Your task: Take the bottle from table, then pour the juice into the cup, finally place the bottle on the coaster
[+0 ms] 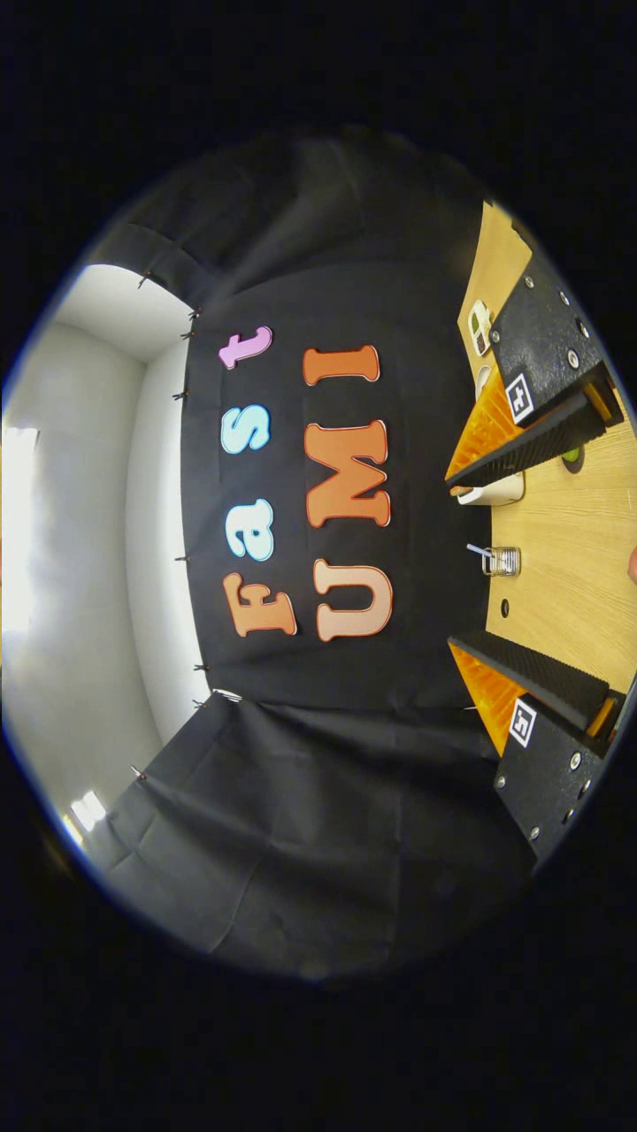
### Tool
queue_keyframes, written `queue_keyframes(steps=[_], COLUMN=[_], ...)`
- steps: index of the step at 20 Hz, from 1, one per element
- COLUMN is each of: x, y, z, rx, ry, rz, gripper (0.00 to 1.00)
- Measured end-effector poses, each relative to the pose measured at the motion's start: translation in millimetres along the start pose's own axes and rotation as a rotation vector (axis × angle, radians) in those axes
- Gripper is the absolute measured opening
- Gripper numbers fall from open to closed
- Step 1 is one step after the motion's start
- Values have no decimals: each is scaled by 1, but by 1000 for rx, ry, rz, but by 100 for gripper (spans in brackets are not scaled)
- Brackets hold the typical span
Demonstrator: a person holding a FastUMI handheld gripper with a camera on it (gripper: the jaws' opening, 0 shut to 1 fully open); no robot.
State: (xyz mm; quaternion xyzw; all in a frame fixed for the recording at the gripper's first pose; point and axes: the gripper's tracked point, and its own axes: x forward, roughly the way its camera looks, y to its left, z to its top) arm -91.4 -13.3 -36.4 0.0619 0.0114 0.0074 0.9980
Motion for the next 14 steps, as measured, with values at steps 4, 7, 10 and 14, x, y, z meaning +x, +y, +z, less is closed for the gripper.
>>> queue_keyframes(steps=[4, 7, 10, 14], x=[3, 6, 9, 18], y=[-8, -14, -14, -12], z=[-2, -9, -11, -16], rx=[-8, -16, -22, -11], ry=[8, 24, 29, 46], rz=[-14, -39, -38, -28], gripper=[97, 97, 97, 97])
